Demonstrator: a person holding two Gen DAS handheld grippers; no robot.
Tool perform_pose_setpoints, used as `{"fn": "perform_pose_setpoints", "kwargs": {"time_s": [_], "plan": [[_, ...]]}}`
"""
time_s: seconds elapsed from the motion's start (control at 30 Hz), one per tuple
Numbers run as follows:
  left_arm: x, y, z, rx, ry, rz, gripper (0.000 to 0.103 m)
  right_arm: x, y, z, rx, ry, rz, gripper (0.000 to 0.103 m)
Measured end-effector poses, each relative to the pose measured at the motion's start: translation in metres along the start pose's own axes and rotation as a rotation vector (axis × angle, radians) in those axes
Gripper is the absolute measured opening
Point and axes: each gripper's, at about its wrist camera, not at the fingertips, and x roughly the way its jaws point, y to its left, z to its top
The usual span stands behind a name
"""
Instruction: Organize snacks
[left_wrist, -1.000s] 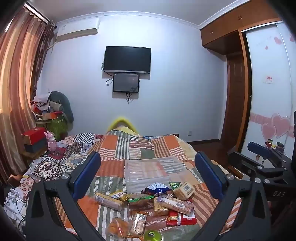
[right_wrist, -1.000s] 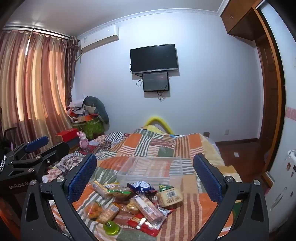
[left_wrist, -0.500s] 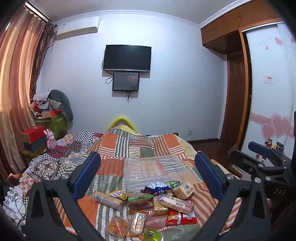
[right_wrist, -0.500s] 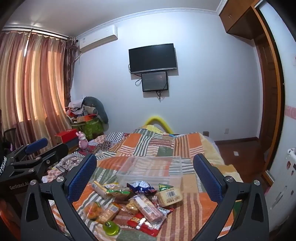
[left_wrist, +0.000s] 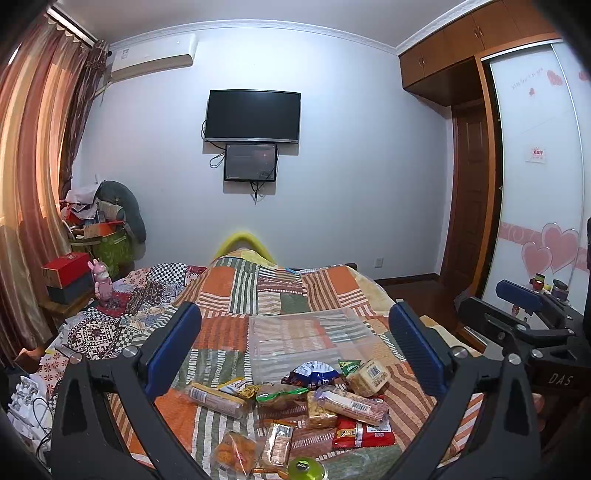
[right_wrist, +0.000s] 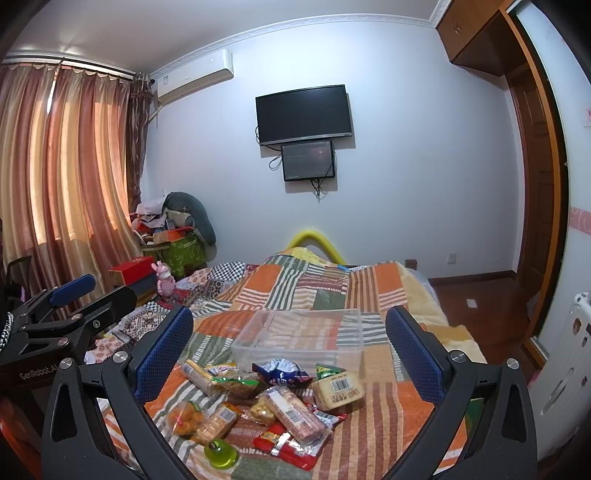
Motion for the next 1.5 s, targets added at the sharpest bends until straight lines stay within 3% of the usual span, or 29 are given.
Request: {"fn": "perform_pose_setpoints", "kwargs": {"time_s": [1.5], "plan": [[0.0079,-0.0001,-0.0040,0.003,0.012,-0.023,0.103,0.0003,0.0041,0.0023,0.000,0.016,0.016,0.103]]}}
